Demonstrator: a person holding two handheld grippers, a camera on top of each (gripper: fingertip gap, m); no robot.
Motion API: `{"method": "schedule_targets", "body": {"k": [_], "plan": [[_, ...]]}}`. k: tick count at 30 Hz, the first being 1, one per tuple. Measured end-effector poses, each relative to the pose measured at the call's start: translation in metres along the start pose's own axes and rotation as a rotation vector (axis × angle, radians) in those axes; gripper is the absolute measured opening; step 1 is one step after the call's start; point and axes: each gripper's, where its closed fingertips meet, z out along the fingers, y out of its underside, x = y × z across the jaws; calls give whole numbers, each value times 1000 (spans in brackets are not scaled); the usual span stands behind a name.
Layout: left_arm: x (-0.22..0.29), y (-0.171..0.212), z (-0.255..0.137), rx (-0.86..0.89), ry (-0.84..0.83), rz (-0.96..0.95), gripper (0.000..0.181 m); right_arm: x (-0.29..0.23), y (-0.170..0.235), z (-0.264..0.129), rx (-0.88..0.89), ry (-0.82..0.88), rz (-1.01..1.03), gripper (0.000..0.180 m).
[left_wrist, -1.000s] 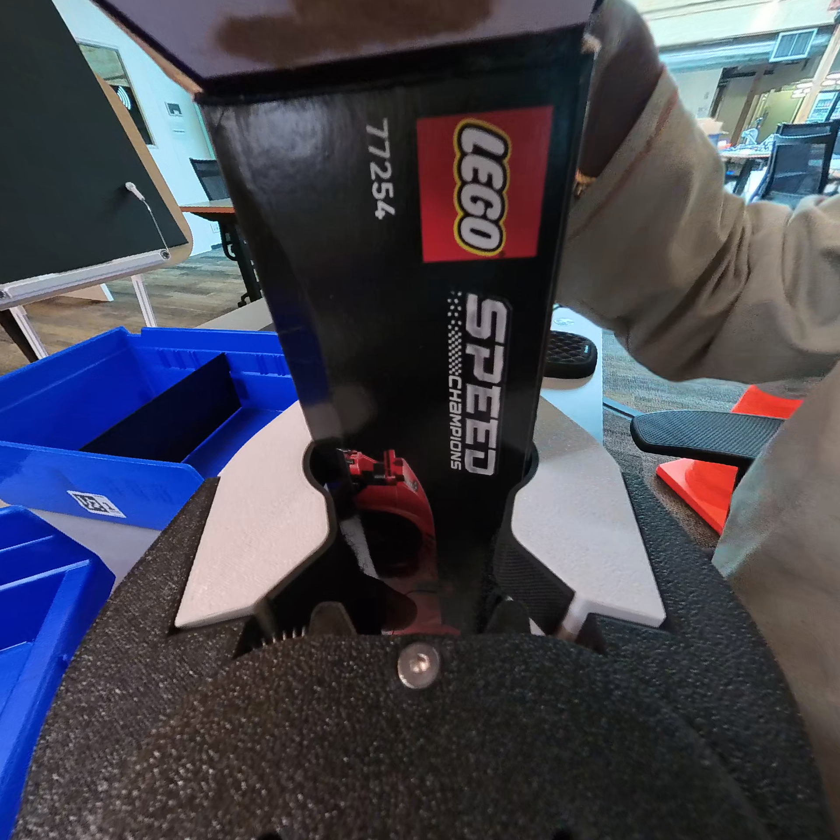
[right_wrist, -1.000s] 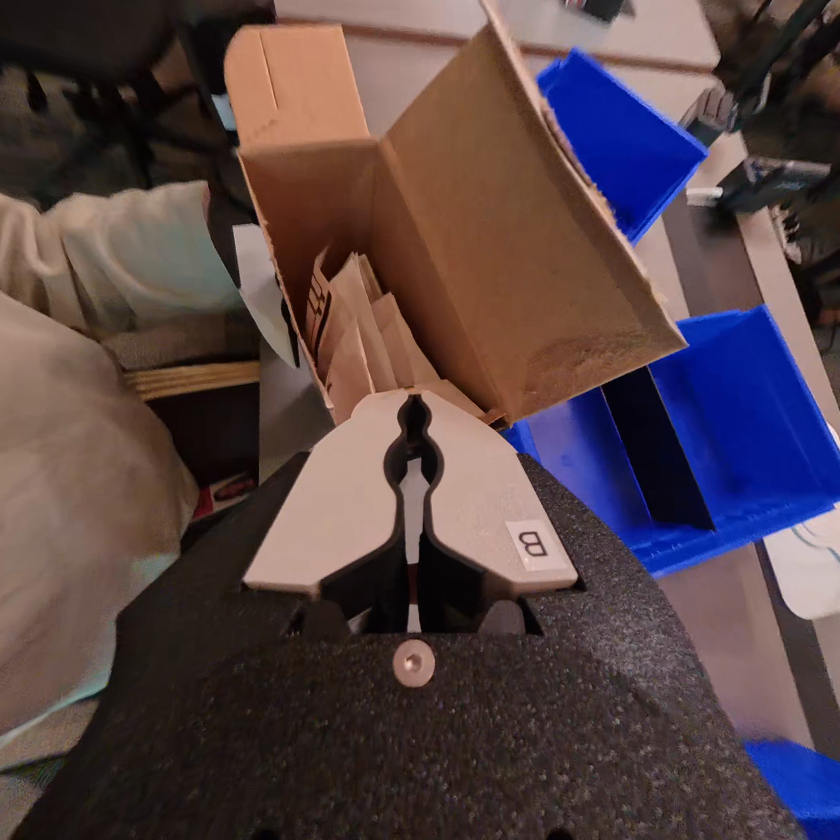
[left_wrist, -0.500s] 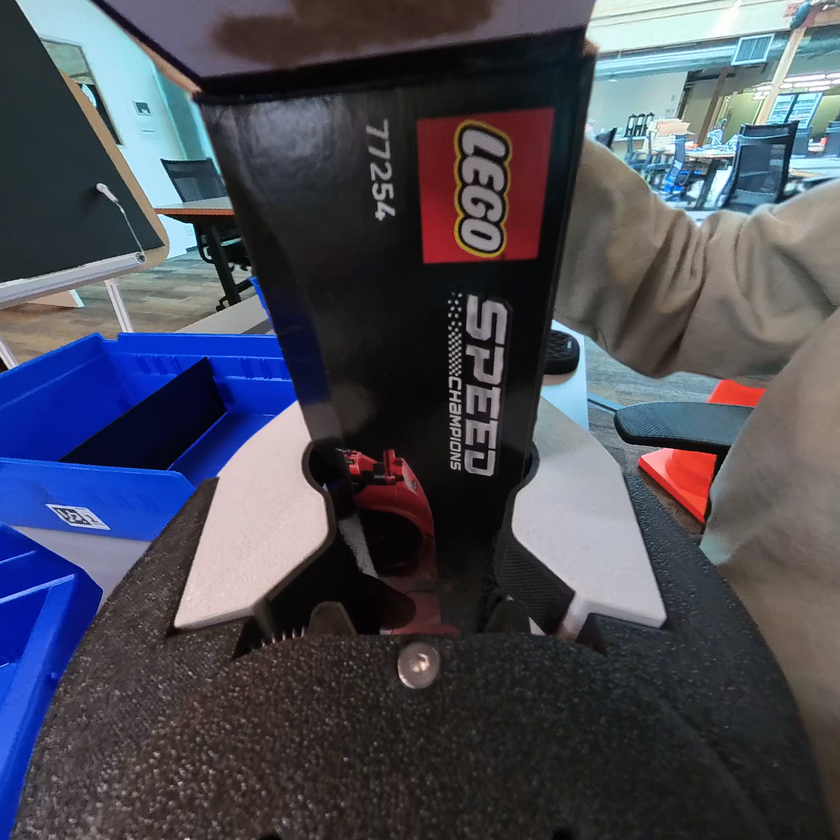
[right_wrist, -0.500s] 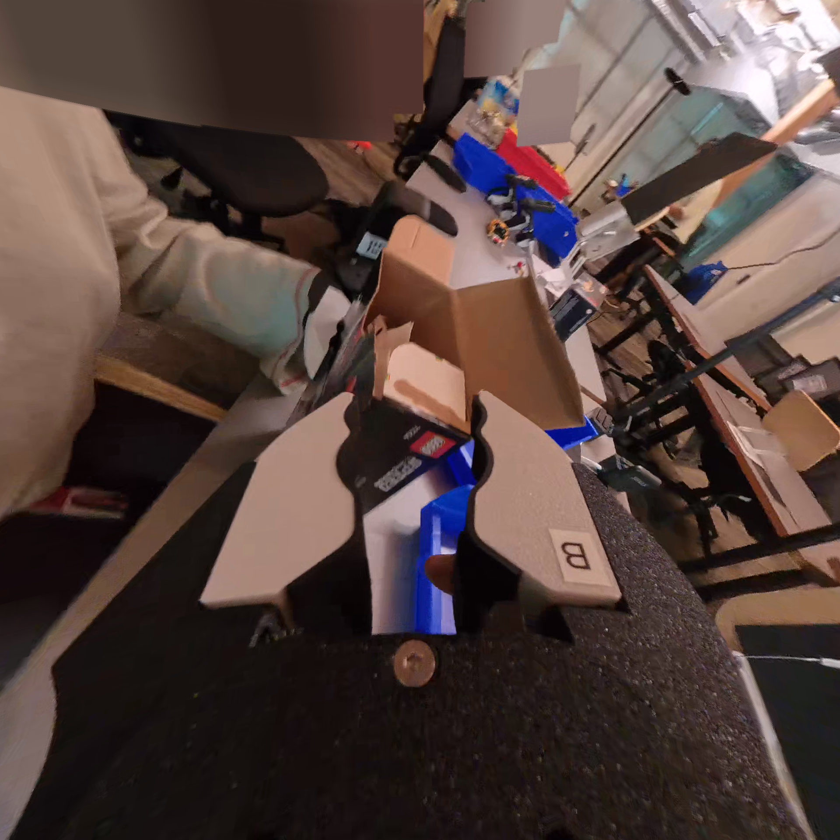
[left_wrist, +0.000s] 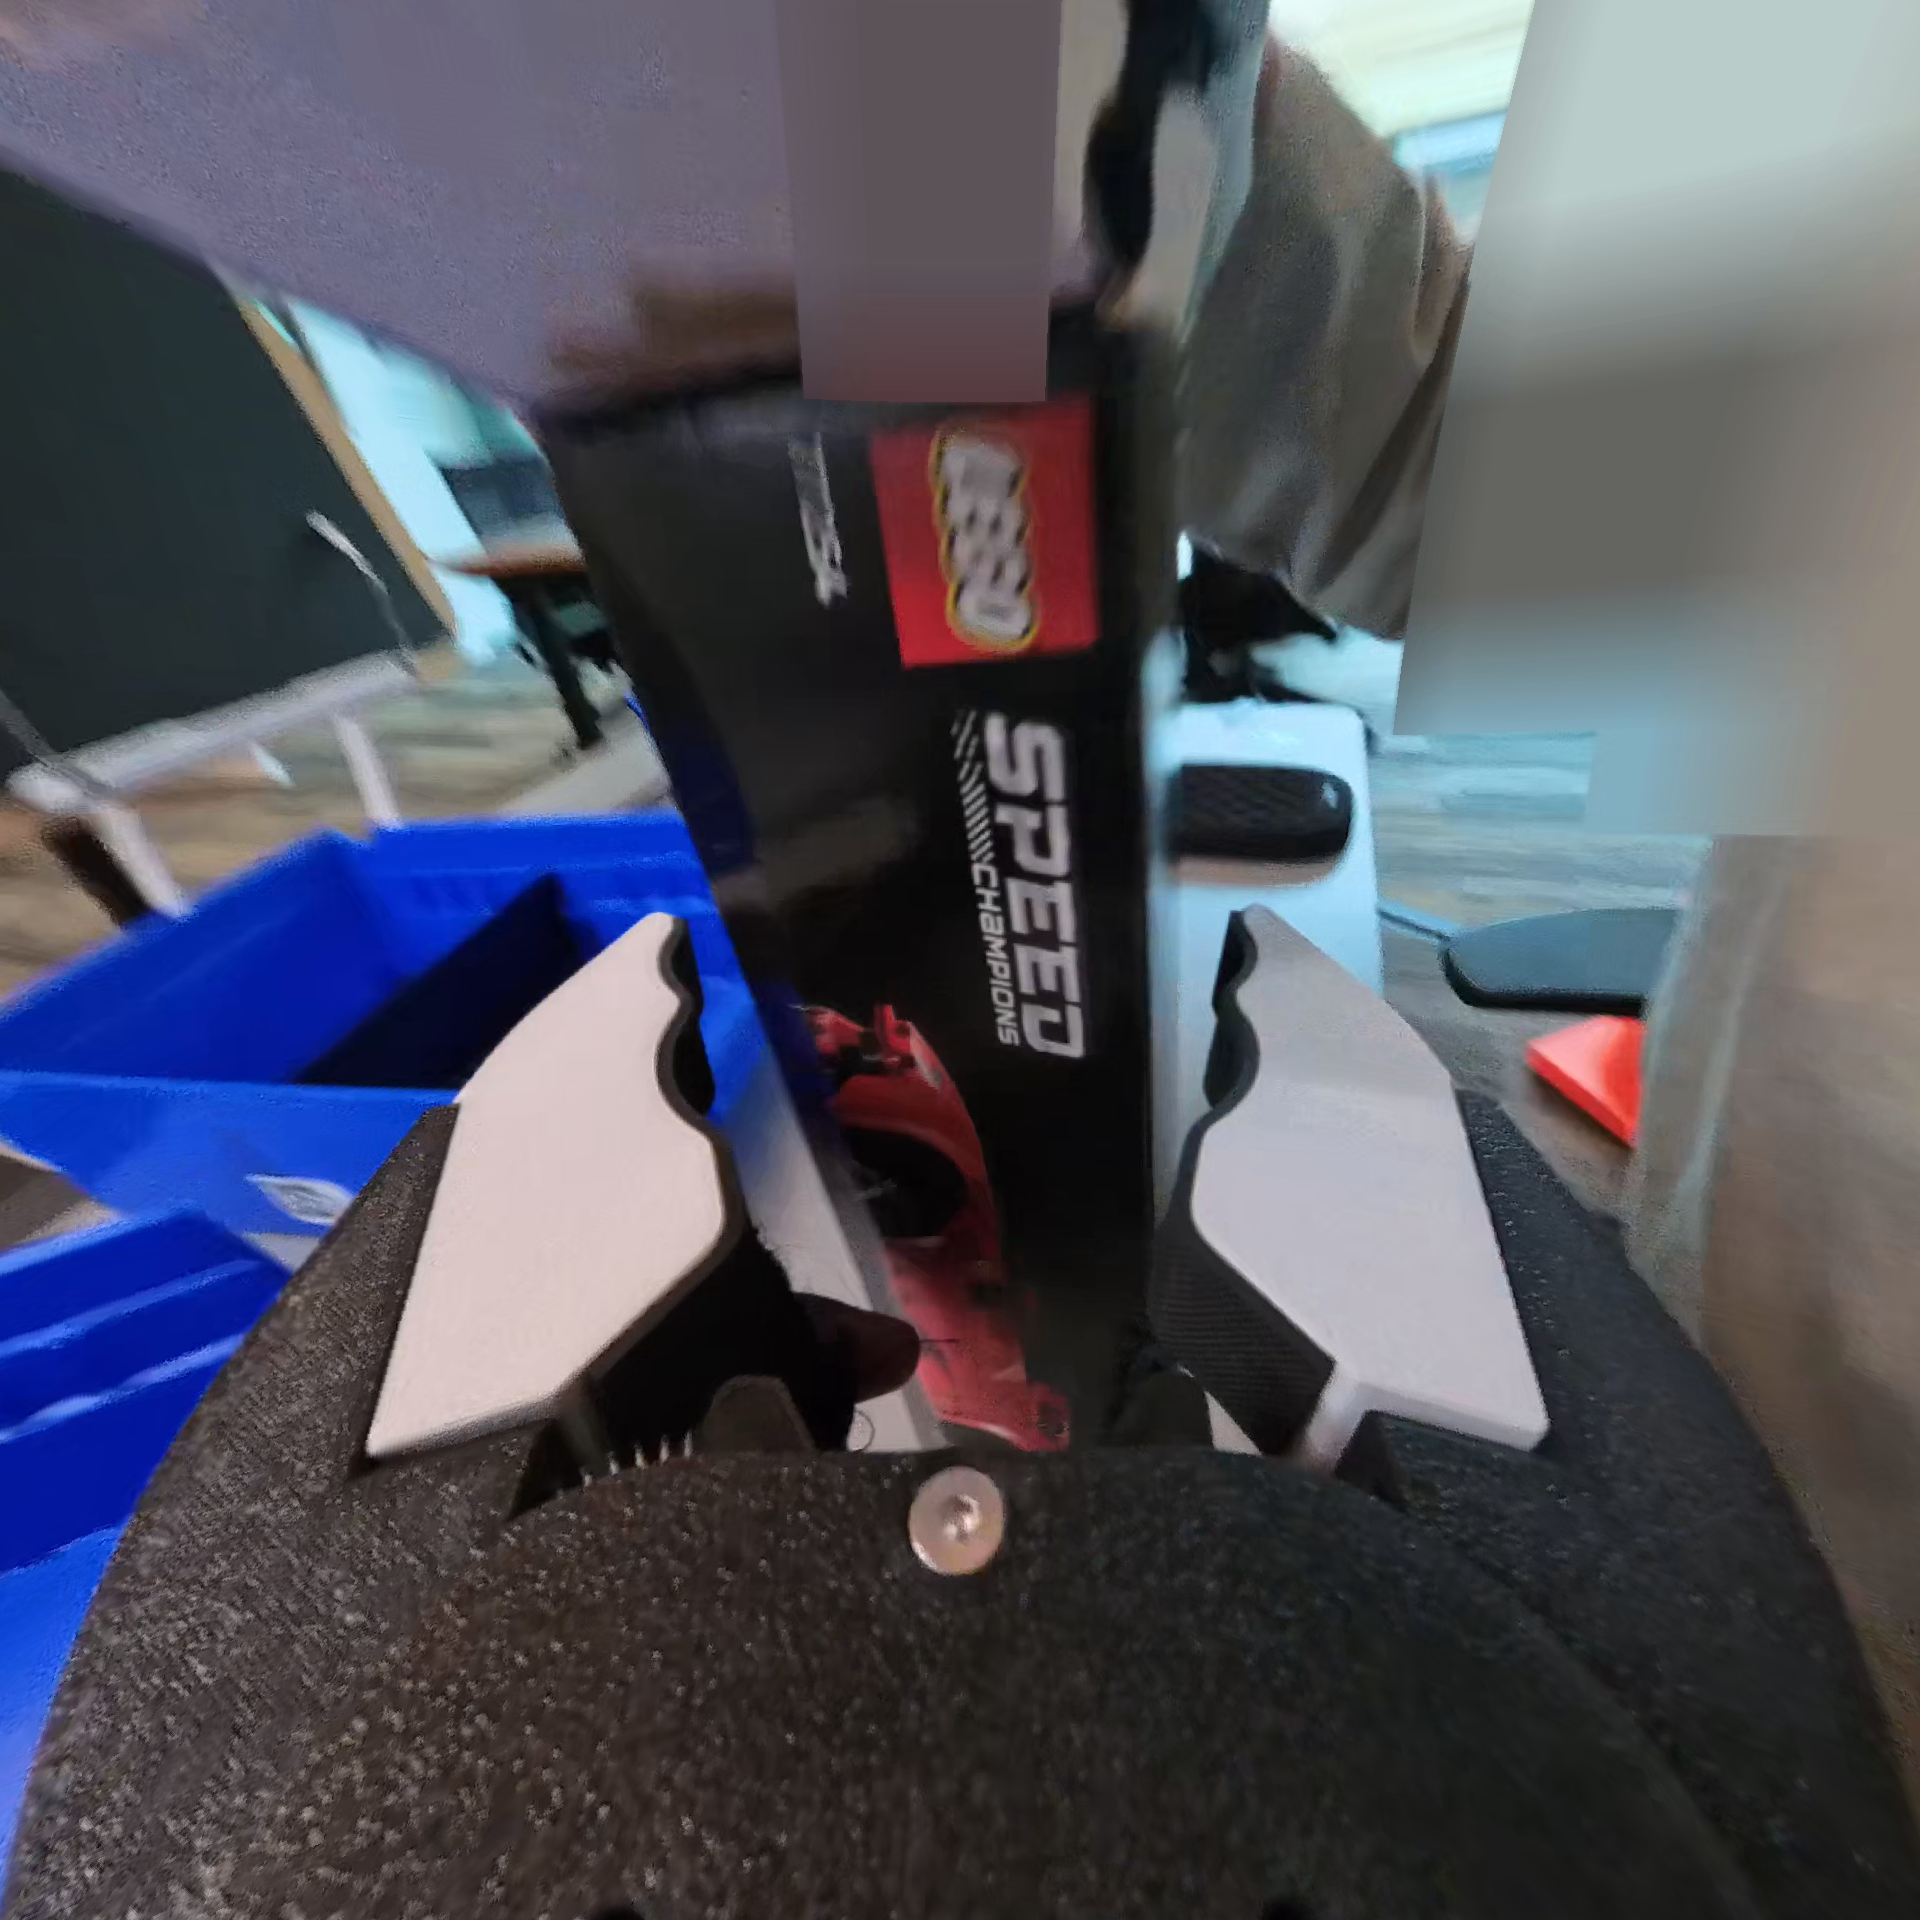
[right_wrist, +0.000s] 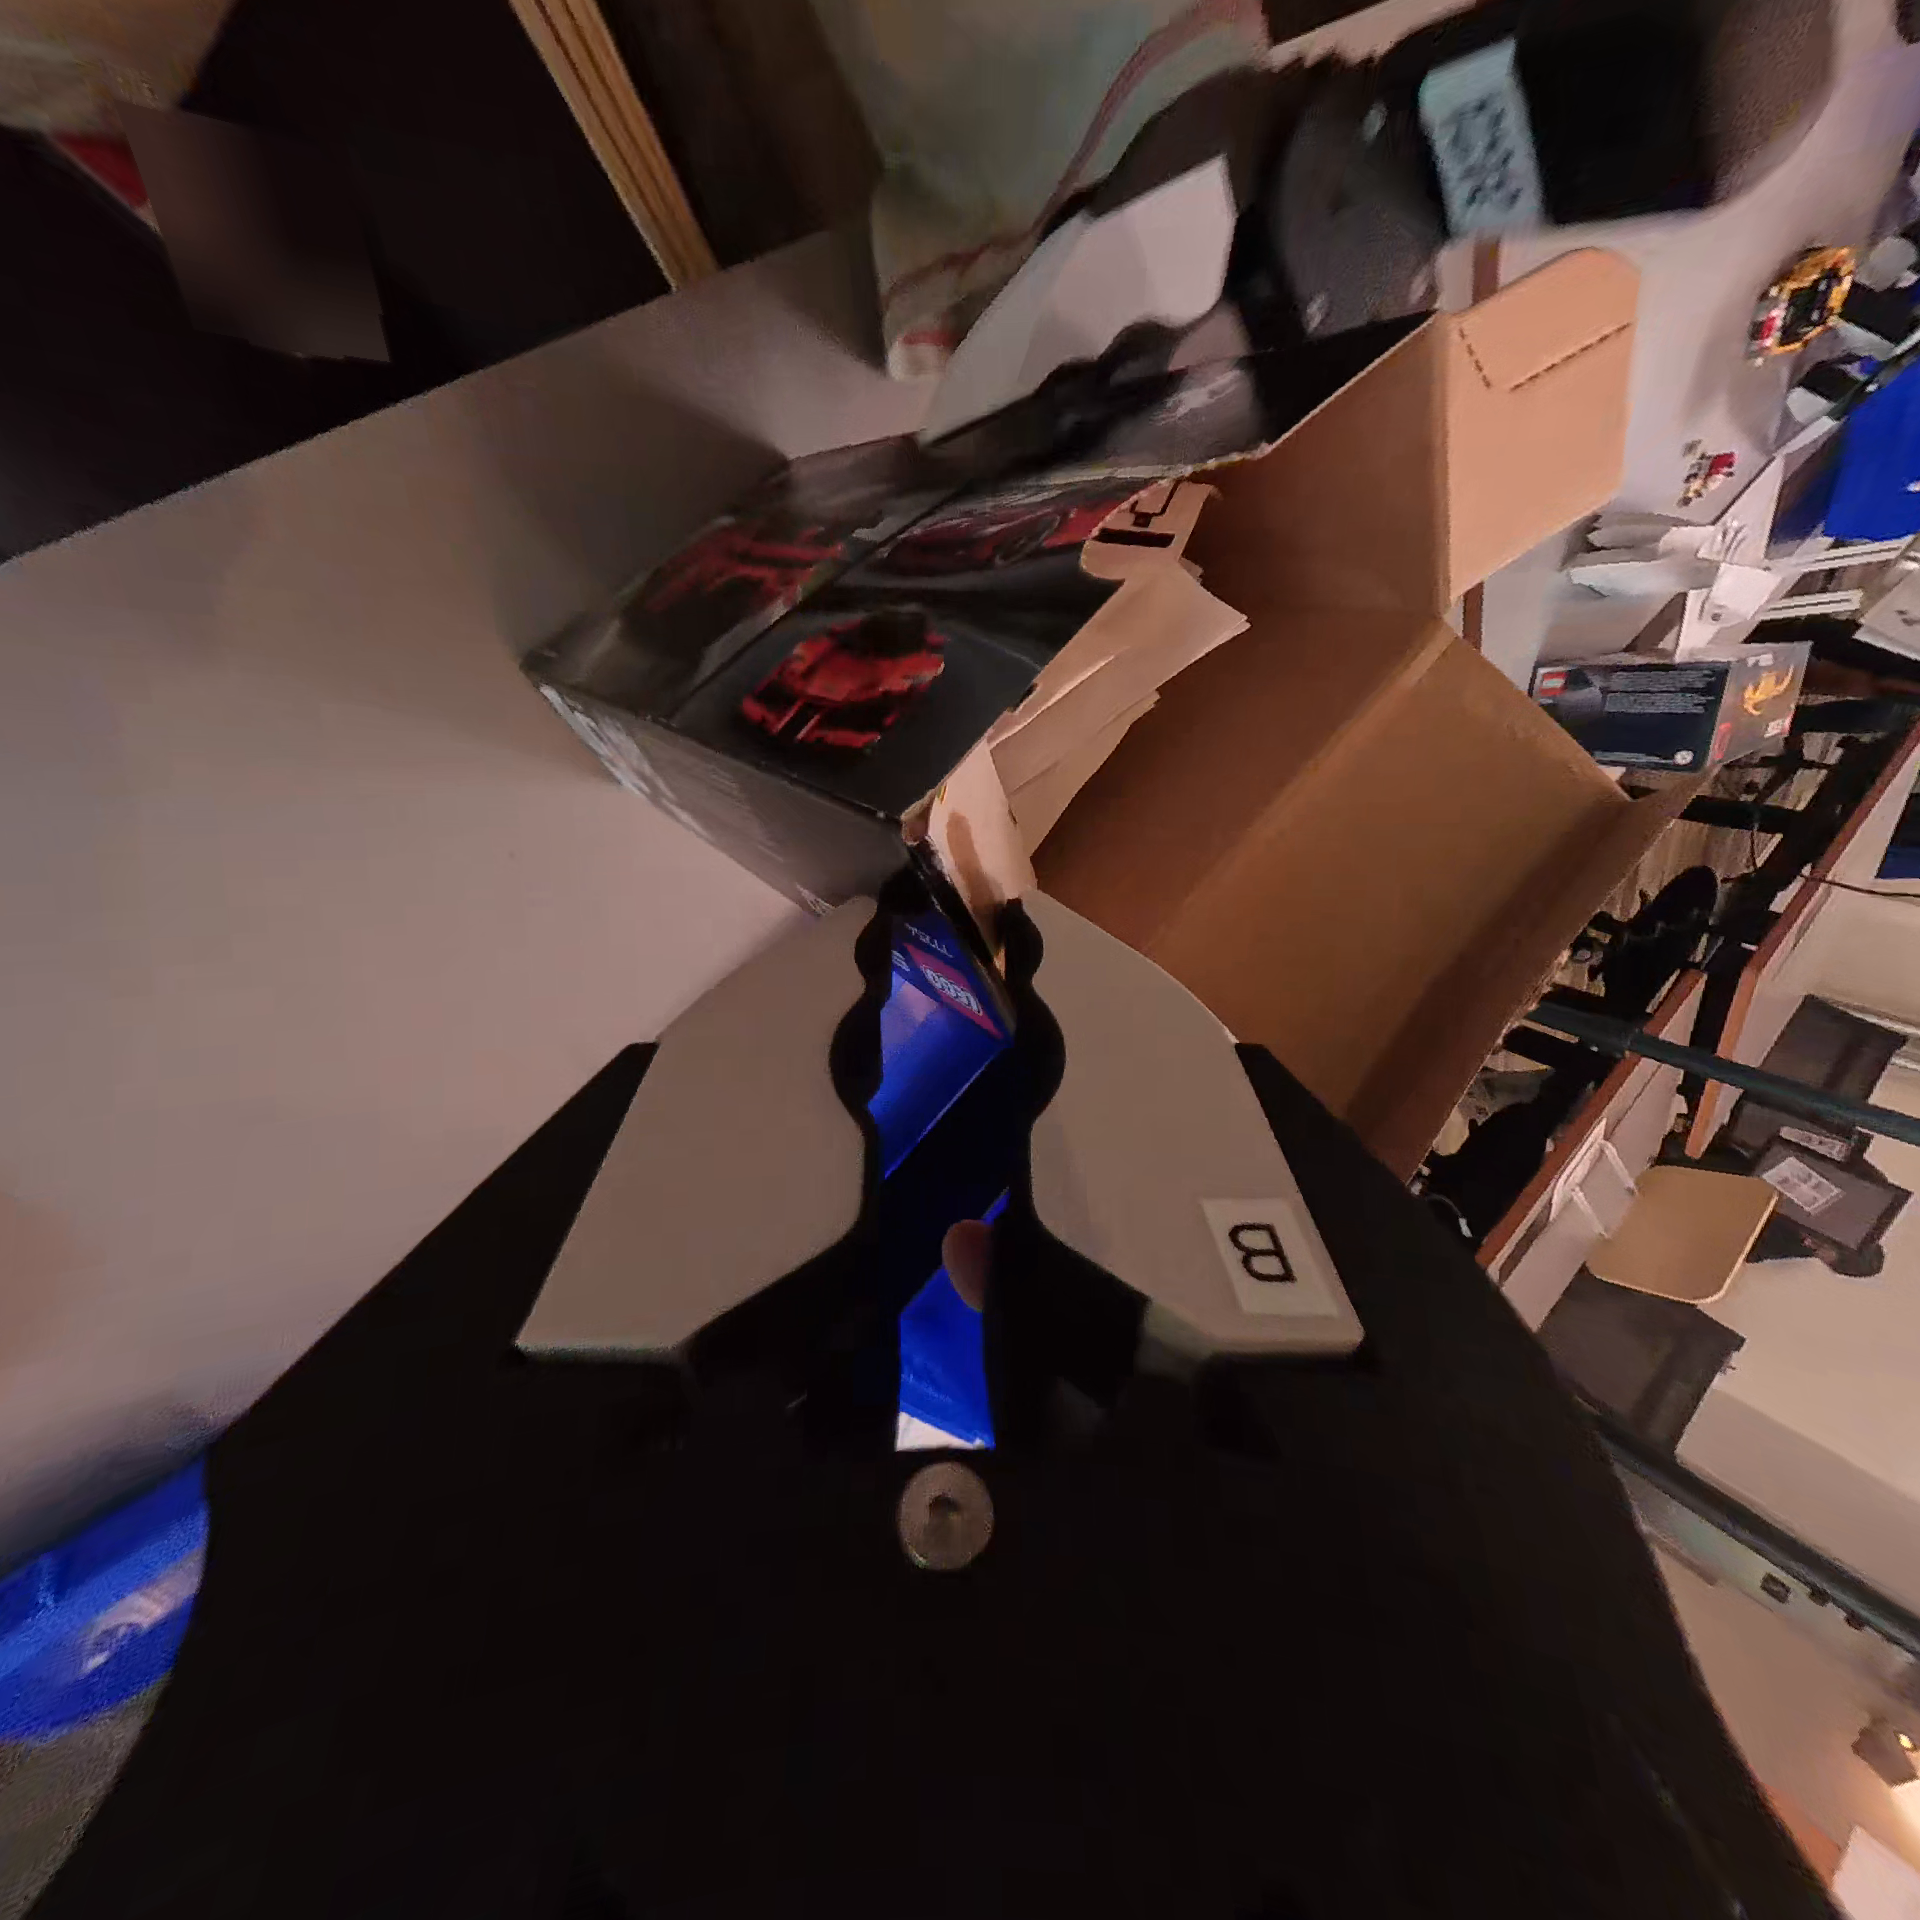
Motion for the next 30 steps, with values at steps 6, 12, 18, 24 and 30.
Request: {"method": "schedule_targets", "body": {"k": [6,12,18,24,30], "plan": [[-12,-65,-90,391,-251,211,67,0,2,0,-41,9,-36,21],[0,-58,-54,175,-232,581,76,0,2,0,-66,2,-43,21],[9,-72,-42,111,-75,666,74,1,0,0,-70,13,-57,21],[16,-57,-20,-135,98,742,74,3,0,1,-62,23,-65,21],[7,-53,-21,-355,181,800,53,3,1,1,-41,32,-51,21]]}}
